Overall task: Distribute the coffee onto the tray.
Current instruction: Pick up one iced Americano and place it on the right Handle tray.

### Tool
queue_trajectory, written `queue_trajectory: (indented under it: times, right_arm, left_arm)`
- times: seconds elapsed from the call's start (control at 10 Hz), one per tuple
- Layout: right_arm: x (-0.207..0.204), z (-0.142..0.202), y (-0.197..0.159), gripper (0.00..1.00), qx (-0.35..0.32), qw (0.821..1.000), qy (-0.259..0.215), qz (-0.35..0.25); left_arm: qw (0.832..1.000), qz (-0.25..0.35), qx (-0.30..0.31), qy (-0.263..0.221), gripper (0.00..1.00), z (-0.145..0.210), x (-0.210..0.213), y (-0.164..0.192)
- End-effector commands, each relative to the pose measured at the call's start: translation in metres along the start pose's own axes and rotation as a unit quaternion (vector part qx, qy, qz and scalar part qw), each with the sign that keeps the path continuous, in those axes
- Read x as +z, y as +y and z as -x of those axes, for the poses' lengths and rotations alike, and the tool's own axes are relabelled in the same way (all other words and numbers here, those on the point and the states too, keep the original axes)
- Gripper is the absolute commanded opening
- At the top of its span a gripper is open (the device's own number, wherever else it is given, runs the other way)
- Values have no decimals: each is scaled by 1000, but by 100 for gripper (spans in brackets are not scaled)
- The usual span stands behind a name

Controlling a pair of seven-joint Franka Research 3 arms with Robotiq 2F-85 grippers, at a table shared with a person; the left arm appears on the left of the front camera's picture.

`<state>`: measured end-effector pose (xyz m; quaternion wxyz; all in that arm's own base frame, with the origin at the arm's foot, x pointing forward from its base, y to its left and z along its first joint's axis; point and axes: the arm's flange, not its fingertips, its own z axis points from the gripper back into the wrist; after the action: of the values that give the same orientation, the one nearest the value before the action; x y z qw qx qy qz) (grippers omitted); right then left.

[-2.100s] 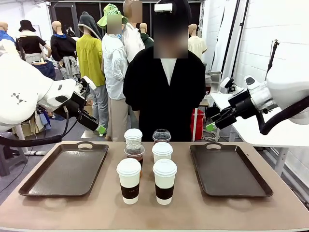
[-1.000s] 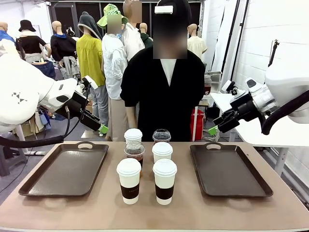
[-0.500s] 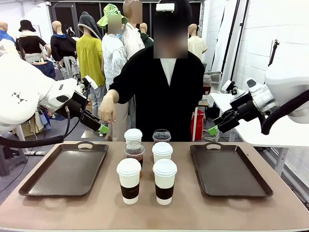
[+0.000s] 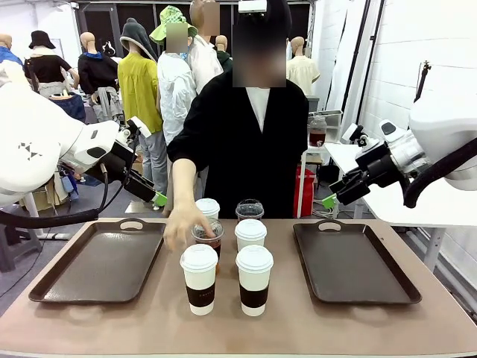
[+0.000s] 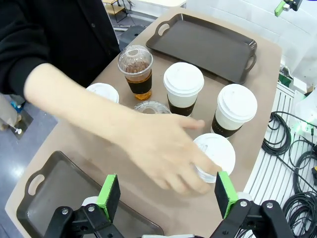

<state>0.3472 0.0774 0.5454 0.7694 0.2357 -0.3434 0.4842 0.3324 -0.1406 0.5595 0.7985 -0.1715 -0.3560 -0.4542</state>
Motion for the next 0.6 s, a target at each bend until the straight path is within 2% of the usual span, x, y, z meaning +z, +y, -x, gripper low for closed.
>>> queue_trajectory:
  times: [0.0, 0.5]
  right_arm:
    - [-3, 0, -3, 100, 7, 1000, -8, -9]
    - [-3, 0, -3, 100, 7, 1000, -8, -9]
  left_arm:
    - [1000, 3, 1, -2, 100, 1, 1, 1]
    - [1000, 3, 1, -2, 100, 1, 1, 1]
